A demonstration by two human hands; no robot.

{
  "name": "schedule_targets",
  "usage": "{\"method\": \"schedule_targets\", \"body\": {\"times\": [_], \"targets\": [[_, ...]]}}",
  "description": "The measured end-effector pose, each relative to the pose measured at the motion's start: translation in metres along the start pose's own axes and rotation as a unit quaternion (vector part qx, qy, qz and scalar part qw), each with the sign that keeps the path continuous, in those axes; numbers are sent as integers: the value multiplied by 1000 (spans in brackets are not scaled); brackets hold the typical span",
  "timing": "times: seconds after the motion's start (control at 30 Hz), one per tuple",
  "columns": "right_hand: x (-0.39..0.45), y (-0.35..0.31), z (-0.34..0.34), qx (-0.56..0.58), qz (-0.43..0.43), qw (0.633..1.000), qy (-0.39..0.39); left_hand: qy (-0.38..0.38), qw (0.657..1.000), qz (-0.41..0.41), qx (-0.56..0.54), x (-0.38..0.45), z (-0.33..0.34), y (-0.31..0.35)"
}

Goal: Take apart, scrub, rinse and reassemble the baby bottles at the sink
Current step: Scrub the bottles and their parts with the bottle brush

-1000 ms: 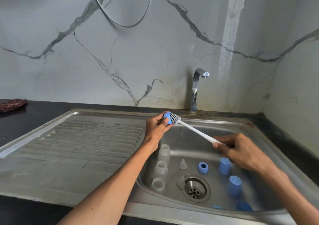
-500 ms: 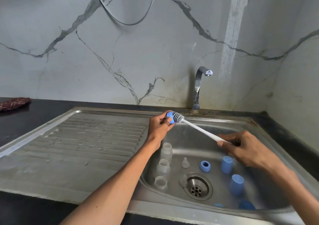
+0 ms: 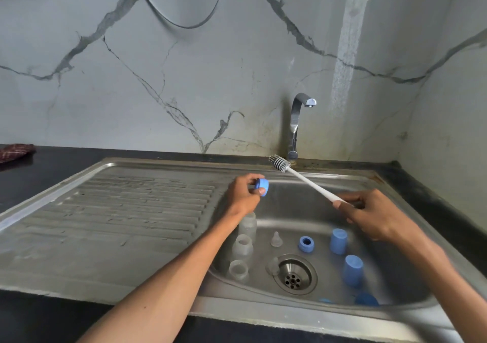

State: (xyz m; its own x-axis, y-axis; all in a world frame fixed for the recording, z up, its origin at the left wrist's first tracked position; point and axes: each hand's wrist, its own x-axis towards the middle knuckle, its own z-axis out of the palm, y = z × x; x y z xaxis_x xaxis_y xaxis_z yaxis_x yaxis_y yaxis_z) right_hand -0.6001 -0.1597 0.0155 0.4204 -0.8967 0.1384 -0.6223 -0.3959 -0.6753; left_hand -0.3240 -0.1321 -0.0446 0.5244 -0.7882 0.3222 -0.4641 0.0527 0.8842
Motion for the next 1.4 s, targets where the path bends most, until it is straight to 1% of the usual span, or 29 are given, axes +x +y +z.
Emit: {"method": "schedule_targets", "body": {"times": [0.07,0.17,0.2,0.37,0.5,0.6,0.83,1.0,1.2,1.4], "targets": [[1,2,2,-60,4,998,5,-53,995,26,75,-8,11,4],[2,5,4,-110,24,994,5,-160,973,50,160,-20,30,7],[3,7,5,-119,26,993,1,-184,965,54,181,-25,36,8],[9,16,7,-135,45,990,-20,-259,931,57,249,-36,63,5],[10,21,9,-158,50,986,-37,-326,892,77,304,-45,82,-3],[11,24,9,-168,57,983,-43,-361,865,91,336,-49,99,-5],[16,31,6,-149,66,986,-38,-407,835,94,358,-46,135,-17],[18,34,5,-133,72,988,-41,-437,812,87,378,-48,146,-31],[19,33,4,-125,80,988,-44,-438,815,80,370,-48,146,-41],[18,34,2,-124,87,987,-50,-445,810,103,367,-52,146,-44]]}}
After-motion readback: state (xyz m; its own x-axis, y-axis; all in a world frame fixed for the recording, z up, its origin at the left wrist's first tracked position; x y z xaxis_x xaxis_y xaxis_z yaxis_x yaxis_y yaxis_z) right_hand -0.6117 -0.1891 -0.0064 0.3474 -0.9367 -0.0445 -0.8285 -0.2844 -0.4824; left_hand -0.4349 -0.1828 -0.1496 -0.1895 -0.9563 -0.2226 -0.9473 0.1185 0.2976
